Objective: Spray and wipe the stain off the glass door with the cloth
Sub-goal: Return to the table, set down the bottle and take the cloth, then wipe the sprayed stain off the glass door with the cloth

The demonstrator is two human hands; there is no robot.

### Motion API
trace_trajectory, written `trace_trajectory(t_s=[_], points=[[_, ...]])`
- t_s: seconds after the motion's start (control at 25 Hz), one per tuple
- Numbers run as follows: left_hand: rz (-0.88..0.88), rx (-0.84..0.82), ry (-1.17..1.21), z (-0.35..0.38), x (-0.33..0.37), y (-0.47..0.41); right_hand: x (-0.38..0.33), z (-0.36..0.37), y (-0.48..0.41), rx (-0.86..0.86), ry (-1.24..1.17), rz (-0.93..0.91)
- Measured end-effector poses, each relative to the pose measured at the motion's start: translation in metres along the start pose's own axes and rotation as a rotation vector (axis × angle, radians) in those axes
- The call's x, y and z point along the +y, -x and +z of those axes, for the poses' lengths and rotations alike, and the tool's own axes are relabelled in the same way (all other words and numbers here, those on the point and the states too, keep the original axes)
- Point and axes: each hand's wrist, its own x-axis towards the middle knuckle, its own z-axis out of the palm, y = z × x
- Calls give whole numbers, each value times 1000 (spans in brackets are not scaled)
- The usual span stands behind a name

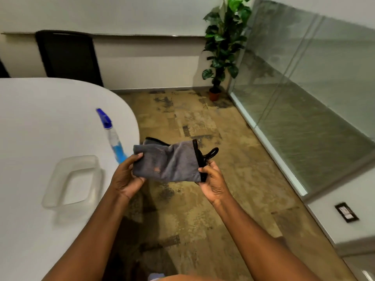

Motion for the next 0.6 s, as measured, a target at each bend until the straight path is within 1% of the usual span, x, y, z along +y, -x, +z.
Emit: trace_trajectory(t_s=[0.08, 0.2, 0.36, 0.48, 0.6], points=[[-13, -100, -29, 31, -36, 11, -27, -41, 29, -9, -10, -57], [-74, -249, -119, 69, -83, 24, -62, -94, 72, 0, 36, -150], [-233, -286, -198, 109, -144, 28, -99, -149, 120, 46, 103, -246], [-334, -327, -268, 137, -193, 21, -125, -191, 150, 114, 155, -278], [-429, -399, -319, 163, -238, 7, -145, -226, 171, 182, 268, -295]])
